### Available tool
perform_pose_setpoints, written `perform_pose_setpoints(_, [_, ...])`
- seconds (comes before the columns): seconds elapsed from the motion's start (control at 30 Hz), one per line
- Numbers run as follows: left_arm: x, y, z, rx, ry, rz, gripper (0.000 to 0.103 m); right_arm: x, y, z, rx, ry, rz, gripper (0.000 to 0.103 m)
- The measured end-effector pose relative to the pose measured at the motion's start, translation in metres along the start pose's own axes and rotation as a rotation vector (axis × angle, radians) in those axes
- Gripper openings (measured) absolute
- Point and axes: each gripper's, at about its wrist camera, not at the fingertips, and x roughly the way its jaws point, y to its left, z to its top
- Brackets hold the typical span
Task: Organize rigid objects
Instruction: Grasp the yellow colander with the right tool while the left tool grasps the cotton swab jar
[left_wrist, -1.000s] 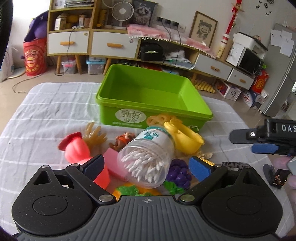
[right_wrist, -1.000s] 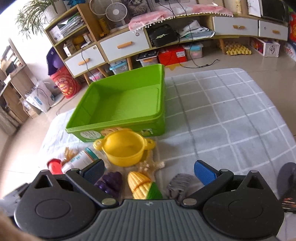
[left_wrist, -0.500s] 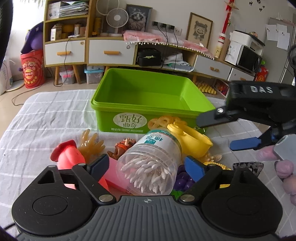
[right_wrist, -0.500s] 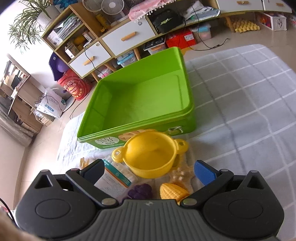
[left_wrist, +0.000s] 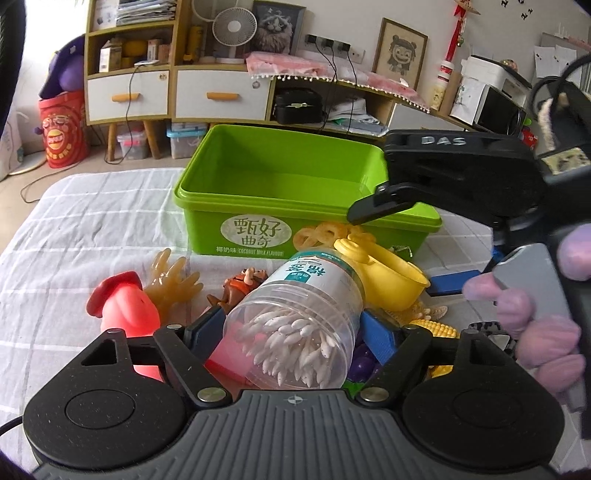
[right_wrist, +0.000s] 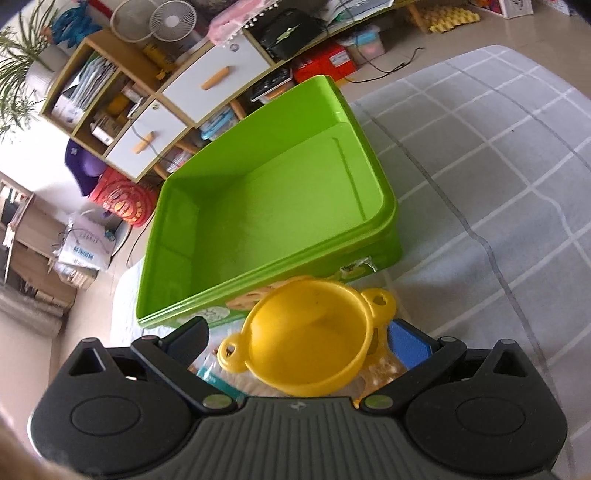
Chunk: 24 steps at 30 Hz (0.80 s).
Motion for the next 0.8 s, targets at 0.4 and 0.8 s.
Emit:
perform_pose_setpoints(0.4, [-0.002,-0.003,-0.001,0.009,0.006,0.006,0.081,0.015,0.010,-0.004,-0.018,-0.029,-0.126,0.068])
perform_pose_setpoints(0.8, [-0.005,-0.003,0.001,0.010,-0.015,0.004,0.080,0.007,0.007,-0.004,-0.003,-0.026,-0.095,0.057])
